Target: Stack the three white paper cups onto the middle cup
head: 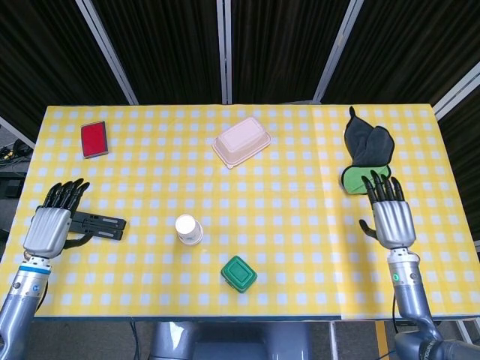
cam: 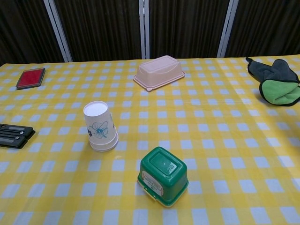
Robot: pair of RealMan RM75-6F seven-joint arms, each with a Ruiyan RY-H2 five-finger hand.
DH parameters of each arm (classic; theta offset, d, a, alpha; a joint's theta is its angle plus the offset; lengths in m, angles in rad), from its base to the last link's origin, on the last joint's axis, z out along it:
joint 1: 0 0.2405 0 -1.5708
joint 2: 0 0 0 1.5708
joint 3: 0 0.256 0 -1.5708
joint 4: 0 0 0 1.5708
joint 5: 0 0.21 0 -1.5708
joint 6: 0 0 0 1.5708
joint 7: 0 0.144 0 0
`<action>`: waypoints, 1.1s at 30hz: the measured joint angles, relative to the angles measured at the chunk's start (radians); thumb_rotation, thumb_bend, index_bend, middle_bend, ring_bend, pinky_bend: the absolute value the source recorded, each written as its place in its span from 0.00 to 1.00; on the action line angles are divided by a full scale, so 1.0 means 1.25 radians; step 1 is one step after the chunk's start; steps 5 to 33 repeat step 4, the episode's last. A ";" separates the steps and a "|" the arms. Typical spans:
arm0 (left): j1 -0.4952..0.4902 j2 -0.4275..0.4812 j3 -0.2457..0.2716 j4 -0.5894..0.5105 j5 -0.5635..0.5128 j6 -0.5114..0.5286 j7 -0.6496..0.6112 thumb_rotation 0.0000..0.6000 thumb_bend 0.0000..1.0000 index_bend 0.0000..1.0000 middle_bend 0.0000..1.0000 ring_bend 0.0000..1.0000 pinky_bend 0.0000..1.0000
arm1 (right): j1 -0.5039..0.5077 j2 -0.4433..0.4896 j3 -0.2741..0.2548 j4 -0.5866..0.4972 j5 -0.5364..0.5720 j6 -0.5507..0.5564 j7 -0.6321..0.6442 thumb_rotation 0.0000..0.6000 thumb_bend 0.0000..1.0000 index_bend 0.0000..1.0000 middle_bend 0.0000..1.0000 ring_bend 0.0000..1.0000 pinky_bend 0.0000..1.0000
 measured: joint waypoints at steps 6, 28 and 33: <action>0.013 -0.006 0.009 0.011 0.001 0.010 0.008 1.00 0.17 0.00 0.00 0.00 0.00 | -0.055 0.007 -0.014 0.029 -0.027 0.023 0.054 1.00 0.14 0.02 0.00 0.00 0.00; 0.013 -0.006 0.009 0.011 0.001 0.010 0.008 1.00 0.17 0.00 0.00 0.00 0.00 | -0.055 0.007 -0.014 0.029 -0.027 0.023 0.054 1.00 0.14 0.02 0.00 0.00 0.00; 0.013 -0.006 0.009 0.011 0.001 0.010 0.008 1.00 0.17 0.00 0.00 0.00 0.00 | -0.055 0.007 -0.014 0.029 -0.027 0.023 0.054 1.00 0.14 0.02 0.00 0.00 0.00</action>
